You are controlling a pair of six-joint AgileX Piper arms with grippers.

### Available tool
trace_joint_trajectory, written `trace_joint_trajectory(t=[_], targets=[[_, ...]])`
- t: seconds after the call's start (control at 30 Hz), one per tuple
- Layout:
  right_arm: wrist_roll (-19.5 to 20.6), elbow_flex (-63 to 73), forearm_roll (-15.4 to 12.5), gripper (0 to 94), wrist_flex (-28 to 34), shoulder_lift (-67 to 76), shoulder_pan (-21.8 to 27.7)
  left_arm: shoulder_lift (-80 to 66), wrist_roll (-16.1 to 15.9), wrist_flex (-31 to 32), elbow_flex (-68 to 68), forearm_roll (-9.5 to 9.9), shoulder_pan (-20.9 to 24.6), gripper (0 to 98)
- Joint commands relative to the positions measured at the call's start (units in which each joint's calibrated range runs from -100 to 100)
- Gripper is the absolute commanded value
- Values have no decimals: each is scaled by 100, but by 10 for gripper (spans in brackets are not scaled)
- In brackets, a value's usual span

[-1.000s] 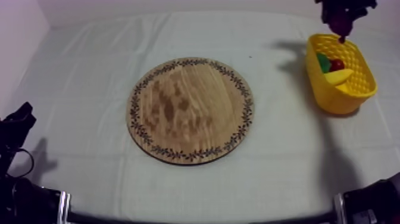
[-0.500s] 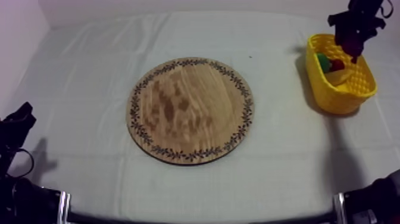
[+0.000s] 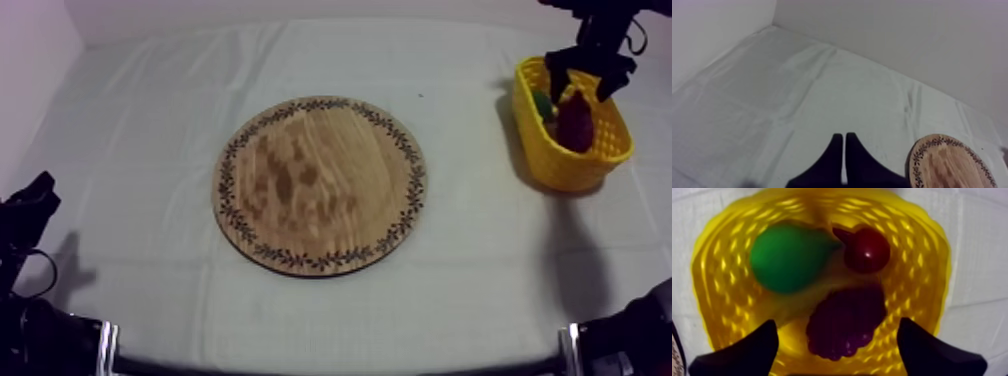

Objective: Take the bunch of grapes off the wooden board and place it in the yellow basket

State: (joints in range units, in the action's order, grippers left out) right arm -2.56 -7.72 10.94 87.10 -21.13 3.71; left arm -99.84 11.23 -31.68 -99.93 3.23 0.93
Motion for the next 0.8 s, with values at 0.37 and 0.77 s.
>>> trace_joint_trajectory(t=[0.37, 0.77], targets=[[-19, -356, -296, 772, -481, 1310, 96, 1, -2, -1, 4, -3, -2, 0], [-182, -2663, -961, 611, -2525, 3918, 238, 1, -2, -1, 4, -3, -2, 0]])
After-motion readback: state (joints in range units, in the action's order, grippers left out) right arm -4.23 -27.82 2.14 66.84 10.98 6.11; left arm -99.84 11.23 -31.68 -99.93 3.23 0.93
